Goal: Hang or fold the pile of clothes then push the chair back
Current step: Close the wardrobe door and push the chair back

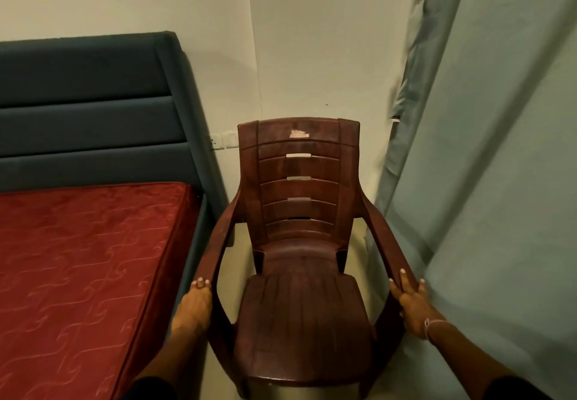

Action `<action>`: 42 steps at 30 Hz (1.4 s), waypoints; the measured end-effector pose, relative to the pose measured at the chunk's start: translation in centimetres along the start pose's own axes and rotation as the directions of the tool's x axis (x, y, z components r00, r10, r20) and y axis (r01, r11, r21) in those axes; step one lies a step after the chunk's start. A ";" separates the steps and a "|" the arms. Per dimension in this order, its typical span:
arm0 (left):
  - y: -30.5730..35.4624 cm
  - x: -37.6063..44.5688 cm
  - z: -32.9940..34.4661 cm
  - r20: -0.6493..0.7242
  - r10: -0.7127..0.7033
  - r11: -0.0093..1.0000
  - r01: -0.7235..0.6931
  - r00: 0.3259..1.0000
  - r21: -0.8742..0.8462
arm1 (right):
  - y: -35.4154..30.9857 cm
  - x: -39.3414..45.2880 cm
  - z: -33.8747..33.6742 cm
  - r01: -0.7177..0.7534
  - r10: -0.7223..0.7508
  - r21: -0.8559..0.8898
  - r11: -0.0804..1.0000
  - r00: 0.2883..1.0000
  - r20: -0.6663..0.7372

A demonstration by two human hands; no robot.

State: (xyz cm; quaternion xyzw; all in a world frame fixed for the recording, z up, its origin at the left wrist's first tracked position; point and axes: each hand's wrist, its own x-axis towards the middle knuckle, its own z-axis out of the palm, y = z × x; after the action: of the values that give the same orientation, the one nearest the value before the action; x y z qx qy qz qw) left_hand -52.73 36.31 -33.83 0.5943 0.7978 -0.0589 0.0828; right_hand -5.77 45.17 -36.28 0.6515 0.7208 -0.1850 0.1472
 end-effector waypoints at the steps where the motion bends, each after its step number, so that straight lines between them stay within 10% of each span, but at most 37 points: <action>1: 0.3 0.6 -0.3 0.010 0.002 1.000 -0.002 1.000 0.014 | 0.0 0.8 -0.6 -0.002 0.002 -0.003 1.000 1.000 0.004; 42: 0.4 18.2 -3.5 -0.118 0.069 0.988 -0.051 0.991 0.144 | -3.5 22.3 -9.6 0.095 -0.096 -0.046 0.994 0.995 -0.023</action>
State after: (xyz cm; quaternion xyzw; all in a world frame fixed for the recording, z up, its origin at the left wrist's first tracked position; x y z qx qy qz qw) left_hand -57.69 54.19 -34.05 0.6248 0.7770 -0.0759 -0.0070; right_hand -11.37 69.02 -37.63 0.6151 0.7570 -0.1674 0.1435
